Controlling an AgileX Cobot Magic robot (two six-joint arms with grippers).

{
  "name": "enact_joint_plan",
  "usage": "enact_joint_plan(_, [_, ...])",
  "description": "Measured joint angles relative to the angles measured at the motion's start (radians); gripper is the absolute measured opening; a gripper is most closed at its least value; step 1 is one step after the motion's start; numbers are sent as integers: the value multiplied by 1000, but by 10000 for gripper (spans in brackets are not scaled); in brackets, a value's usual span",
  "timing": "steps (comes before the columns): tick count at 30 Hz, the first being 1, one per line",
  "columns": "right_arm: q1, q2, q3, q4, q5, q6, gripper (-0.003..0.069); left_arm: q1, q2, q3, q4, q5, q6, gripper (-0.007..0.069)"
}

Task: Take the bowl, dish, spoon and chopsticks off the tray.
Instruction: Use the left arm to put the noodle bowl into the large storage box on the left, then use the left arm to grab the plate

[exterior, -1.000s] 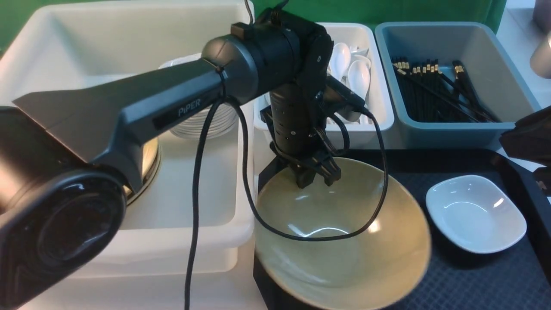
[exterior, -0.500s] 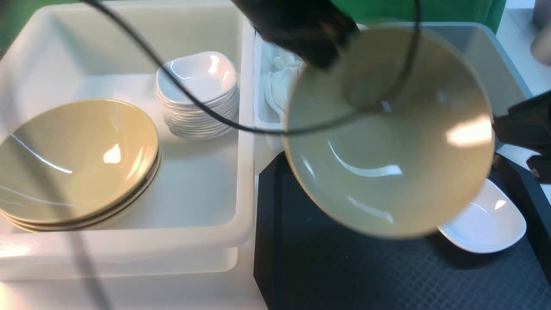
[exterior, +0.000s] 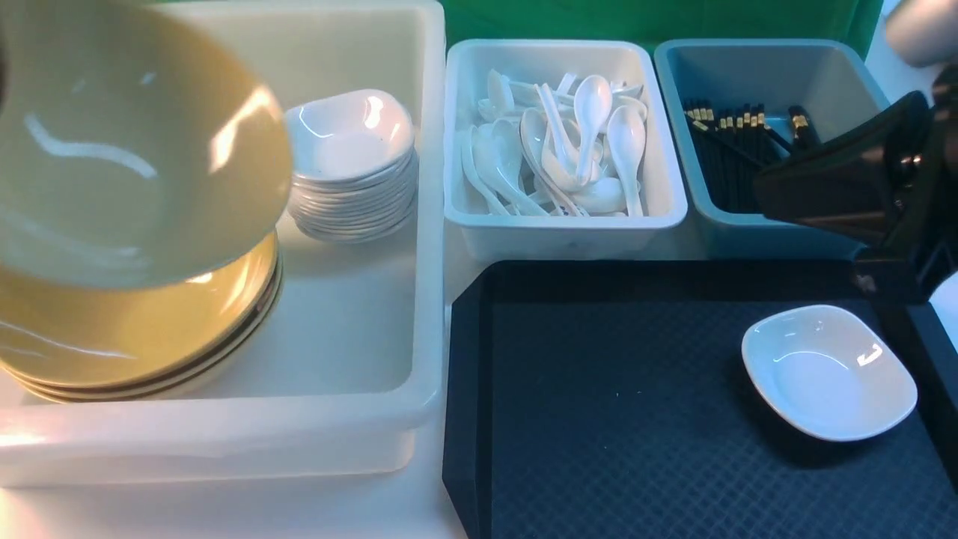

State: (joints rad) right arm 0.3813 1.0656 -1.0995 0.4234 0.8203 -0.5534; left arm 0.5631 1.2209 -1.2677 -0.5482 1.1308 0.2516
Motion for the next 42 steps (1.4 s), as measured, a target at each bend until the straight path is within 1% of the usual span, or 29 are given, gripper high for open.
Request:
enact_joint_plan(2, [0, 1, 0, 0, 3, -5, 41, 67, 6, 92, -70, -29, 63, 11])
enact_joint_plan(4, [0, 1, 0, 1, 3, -9, 41, 87, 15, 154, -108, -71, 114, 11])
enact_joint_plan(9, [0, 1, 0, 3, 3, -17, 41, 94, 47, 251, -126, -188, 154, 13])
enact_joint_plan(13, [0, 1, 0, 3, 3, -18, 43, 90, 97, 276, -116, -261, 164, 47])
enact_joint_plan(16, [0, 1, 0, 3, 3, -19, 45, 61, 137, 276, -64, -280, 164, 124])
enact_joint_plan(17, [0, 1, 0, 3, 3, -19, 45, 58, 140, 276, -59, -279, 164, 131])
enact_joint_plan(19, [0, 1, 0, 4, 8, -19, 47, 13, 157, 276, 26, -261, 156, 252])
enact_joint_plan(20, [0, 1, 0, 4, 8, -19, 48, 13, 159, 276, 33, -261, 154, 252])
enact_joint_plan(21, [0, 1, 0, 4, 9, -19, 50, -7, 160, 276, 79, -251, 137, 318])
enact_joint_plan(24, [0, 1, 0, 4, 13, -20, 53, -26, 151, 275, 178, -236, 77, 450])
enact_joint_plan(27, [0, 1, 0, 4, 14, -20, 58, -26, 126, 258, 261, -209, 13, 539])
enact_joint_plan(29, [0, 1, 0, 4, 13, -20, 59, -26, 91, 219, 289, -186, -16, 573])
enact_joint_plan(31, [0, 1, 0, 4, 11, -20, 60, -28, 59, 175, 293, -166, -33, 578])
enact_joint_plan(33, [0, 1, 0, 4, 11, -20, 61, -62, 10, 95, 291, -127, -63, 575])
enact_joint_plan(34, [0, 1, 0, 4, 11, -20, 62, -67, 2, 88, 290, -123, -66, 575])
enact_joint_plan(36, [0, 1, 0, 2, 11, -20, 62, -155, -34, 33, 271, -95, -75, 561])
enact_joint_plan(38, [0, 1, 0, -29, 4, -14, 62, -317, -65, -14, 249, -78, -78, 542])
enact_joint_plan(39, [0, 1, 0, -62, 3, 3, 63, -426, -69, -25, 247, -78, -86, 531])
enact_joint_plan(40, [0, 1, 0, -97, 3, 34, 64, -523, -68, -27, 249, -82, -100, 525])
enact_joint_plan(41, [0, 1, 0, -129, 6, 66, 65, -582, -61, -28, 256, -86, -117, 521])
enact_joint_plan(42, [0, 1, 0, -171, 16, 112, 67, -682, -45, -29, 272, -97, -143, 518])
